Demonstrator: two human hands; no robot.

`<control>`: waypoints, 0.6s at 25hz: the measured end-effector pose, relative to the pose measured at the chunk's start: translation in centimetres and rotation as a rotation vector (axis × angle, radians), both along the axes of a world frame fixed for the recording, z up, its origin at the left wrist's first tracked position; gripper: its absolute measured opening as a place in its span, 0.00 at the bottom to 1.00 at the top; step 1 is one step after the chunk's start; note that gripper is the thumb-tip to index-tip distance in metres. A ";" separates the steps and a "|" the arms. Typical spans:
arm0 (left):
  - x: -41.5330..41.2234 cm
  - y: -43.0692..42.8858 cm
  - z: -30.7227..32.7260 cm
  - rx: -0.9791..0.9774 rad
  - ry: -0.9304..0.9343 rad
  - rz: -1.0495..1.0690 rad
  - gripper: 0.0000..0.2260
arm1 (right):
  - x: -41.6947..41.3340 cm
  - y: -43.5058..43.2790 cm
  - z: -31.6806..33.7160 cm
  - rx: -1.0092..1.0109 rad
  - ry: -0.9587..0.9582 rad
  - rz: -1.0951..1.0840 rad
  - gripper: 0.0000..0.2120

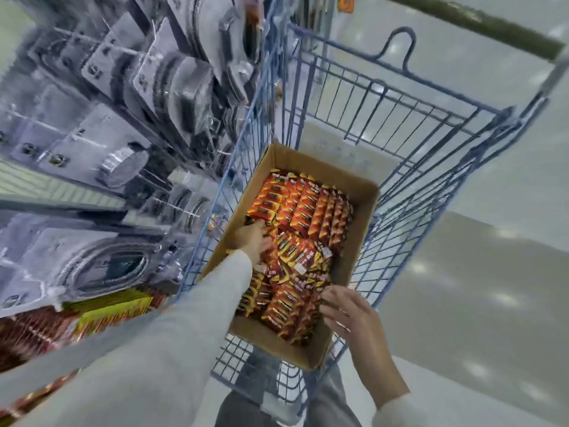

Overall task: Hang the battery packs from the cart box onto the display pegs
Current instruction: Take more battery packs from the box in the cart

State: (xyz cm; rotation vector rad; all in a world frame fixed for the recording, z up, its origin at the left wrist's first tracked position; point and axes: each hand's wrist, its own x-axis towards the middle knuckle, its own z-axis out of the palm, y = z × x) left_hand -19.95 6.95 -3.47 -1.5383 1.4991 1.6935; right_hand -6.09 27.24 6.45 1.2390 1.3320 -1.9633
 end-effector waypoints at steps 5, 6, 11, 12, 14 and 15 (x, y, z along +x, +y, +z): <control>-5.5 -0.6 -6.3 0.021 -0.079 -0.038 0.16 | 0.2 -1.5 -1.2 -0.018 -0.076 -0.059 0.09; -5.9 -0.7 -7.4 0.029 -0.107 -0.052 0.16 | -0.3 -1.7 -1.5 -0.010 -0.093 -0.074 0.10; -7.3 -1.3 -10.0 -0.050 -0.180 0.019 0.12 | -2.9 -1.6 -3.8 -0.011 -0.148 -0.161 0.16; -7.3 -1.4 -10.1 -0.069 -0.193 0.023 0.10 | -3.3 -1.6 -4.2 -0.005 -0.179 -0.153 0.13; -6.7 -1.6 -9.7 -0.088 -0.188 0.005 0.10 | -4.2 -1.4 -5.3 -0.038 -0.231 -0.179 0.14; -6.2 -1.7 -9.3 -0.080 -0.164 0.002 0.11 | -4.9 -1.4 -5.6 -0.084 -0.247 -0.213 0.16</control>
